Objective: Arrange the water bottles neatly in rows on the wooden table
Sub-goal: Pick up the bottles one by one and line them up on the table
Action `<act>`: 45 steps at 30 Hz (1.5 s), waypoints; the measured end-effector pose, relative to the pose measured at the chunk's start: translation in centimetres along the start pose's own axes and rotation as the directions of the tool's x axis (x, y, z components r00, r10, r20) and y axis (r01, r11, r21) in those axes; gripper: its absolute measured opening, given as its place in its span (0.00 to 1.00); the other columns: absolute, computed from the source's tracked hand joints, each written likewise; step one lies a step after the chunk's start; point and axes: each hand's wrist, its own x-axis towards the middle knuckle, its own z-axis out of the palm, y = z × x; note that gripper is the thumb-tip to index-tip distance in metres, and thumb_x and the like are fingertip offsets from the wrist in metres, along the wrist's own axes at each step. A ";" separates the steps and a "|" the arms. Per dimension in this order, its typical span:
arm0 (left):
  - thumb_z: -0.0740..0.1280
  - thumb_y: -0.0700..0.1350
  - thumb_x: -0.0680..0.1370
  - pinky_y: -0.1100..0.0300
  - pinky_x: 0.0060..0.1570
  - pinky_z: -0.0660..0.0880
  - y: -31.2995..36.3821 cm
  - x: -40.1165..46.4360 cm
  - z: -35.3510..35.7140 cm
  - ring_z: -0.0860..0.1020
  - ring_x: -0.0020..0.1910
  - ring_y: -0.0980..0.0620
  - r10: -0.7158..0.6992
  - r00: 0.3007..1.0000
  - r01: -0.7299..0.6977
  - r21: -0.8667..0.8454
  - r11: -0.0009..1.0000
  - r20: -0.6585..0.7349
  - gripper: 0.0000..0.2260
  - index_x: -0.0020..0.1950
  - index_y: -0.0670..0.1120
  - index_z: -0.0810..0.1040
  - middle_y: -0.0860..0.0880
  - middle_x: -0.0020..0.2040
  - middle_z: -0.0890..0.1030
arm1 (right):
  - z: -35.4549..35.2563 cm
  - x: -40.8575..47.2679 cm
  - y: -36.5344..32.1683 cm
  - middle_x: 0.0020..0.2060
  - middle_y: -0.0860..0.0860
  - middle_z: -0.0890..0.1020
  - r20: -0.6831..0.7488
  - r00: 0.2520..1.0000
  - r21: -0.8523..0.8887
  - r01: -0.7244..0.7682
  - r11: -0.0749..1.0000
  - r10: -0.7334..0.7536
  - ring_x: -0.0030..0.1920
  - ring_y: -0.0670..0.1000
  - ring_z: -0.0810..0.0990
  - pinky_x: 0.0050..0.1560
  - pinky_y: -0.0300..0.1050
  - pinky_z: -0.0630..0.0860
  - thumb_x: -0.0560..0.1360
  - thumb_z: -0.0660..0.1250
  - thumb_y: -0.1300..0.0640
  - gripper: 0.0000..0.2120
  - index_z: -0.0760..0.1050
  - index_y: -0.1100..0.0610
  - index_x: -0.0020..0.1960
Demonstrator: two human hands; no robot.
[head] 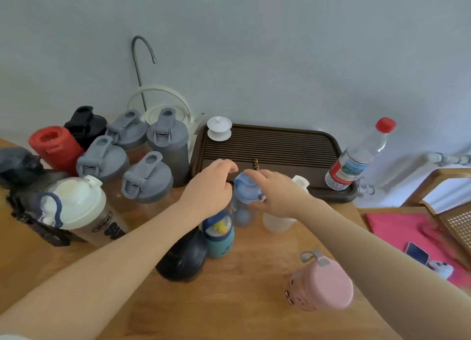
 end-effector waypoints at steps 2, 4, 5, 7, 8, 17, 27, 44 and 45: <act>0.57 0.34 0.75 0.57 0.54 0.71 0.4 0.7 0.1 0.73 0.57 0.51 0.053 0.998 -0.052 0.020 0.998 -0.025 0.17 0.62 0.46 0.69 0.47 0.63 0.72 | 0.8 1.2 -0.6 0.64 0.55 0.71 0.012 0.999 0.021 -0.046 0.999 0.046 0.59 0.59 0.74 0.56 0.50 0.70 0.72 0.65 0.42 0.37 0.51 0.49 0.74; 0.56 0.34 0.75 0.59 0.51 0.70 0.7 1.3 -0.2 0.73 0.54 0.52 0.107 0.992 -0.106 0.011 0.994 -0.065 0.17 0.61 0.45 0.70 0.47 0.61 0.73 | 0.8 2.1 -1.0 0.59 0.56 0.72 -0.014 0.999 -0.034 -0.052 0.998 0.052 0.56 0.59 0.75 0.53 0.49 0.70 0.71 0.67 0.43 0.36 0.54 0.51 0.72; 0.56 0.33 0.74 0.60 0.50 0.69 0.8 1.6 -0.6 0.73 0.52 0.54 0.123 0.989 -0.124 -0.015 0.992 -0.088 0.17 0.61 0.45 0.71 0.47 0.60 0.74 | 0.7 2.2 -1.2 0.58 0.56 0.72 -0.023 0.999 -0.066 -0.027 0.997 0.026 0.56 0.59 0.75 0.52 0.49 0.70 0.71 0.67 0.45 0.34 0.56 0.53 0.71; 0.55 0.32 0.75 0.64 0.50 0.66 0.9 2.4 -1.1 0.72 0.51 0.56 0.140 0.984 -0.148 -0.069 0.987 -0.108 0.17 0.60 0.44 0.72 0.47 0.59 0.75 | 0.5 1.3 -1.6 0.56 0.58 0.72 -0.019 0.998 -0.086 0.050 0.995 -0.052 0.56 0.58 0.73 0.51 0.49 0.70 0.72 0.67 0.47 0.32 0.58 0.55 0.70; 0.54 0.32 0.75 0.65 0.50 0.65 0.9 2.8 -1.1 0.72 0.50 0.56 0.149 0.985 -0.156 -0.078 0.985 -0.090 0.16 0.59 0.43 0.73 0.47 0.58 0.76 | 0.5 0.4 -1.7 0.56 0.58 0.72 -0.005 0.997 -0.083 0.080 0.993 -0.081 0.56 0.58 0.72 0.51 0.50 0.71 0.72 0.67 0.47 0.32 0.58 0.54 0.70; 0.70 0.48 0.72 0.55 0.65 0.65 3.9 7.5 5.4 0.61 0.71 0.48 0.225 0.832 -0.280 0.033 0.960 0.507 0.38 0.74 0.53 0.50 0.48 0.75 0.53 | -0.8 -8.9 2.4 0.50 0.46 0.74 -0.064 0.994 0.075 -0.089 0.993 0.094 0.44 0.48 0.72 0.40 0.42 0.71 0.66 0.68 0.42 0.33 0.61 0.44 0.67; 0.75 0.52 0.63 0.48 0.51 0.74 4.6 8.6 7.6 0.70 0.55 0.46 0.259 0.796 -0.442 0.233 0.866 0.546 0.39 0.68 0.56 0.56 0.48 0.63 0.62 | 0.3 -10.8 5.0 0.55 0.46 0.76 -0.080 0.964 0.184 -0.236 0.954 0.254 0.50 0.51 0.76 0.45 0.44 0.74 0.66 0.69 0.41 0.33 0.61 0.45 0.67; 0.68 0.56 0.68 0.54 0.44 0.73 -0.9 3.2 -5.0 0.71 0.46 0.50 0.063 0.947 -0.237 0.552 0.800 0.316 0.30 0.67 0.53 0.61 0.49 0.57 0.67 | -0.1 -3.6 0.9 0.56 0.47 0.73 -0.102 0.993 0.008 -0.061 0.998 0.061 0.54 0.50 0.75 0.44 0.43 0.73 0.67 0.69 0.44 0.31 0.60 0.46 0.65; 0.68 0.55 0.68 0.53 0.44 0.74 -1.3 3.2 -5.5 0.71 0.45 0.50 0.027 0.943 -0.225 0.574 0.787 0.333 0.30 0.67 0.53 0.61 0.49 0.58 0.67 | 0.0 -3.0 0.6 0.57 0.47 0.73 -0.110 0.992 0.006 -0.059 0.998 0.059 0.54 0.51 0.75 0.44 0.43 0.72 0.67 0.69 0.44 0.31 0.60 0.47 0.65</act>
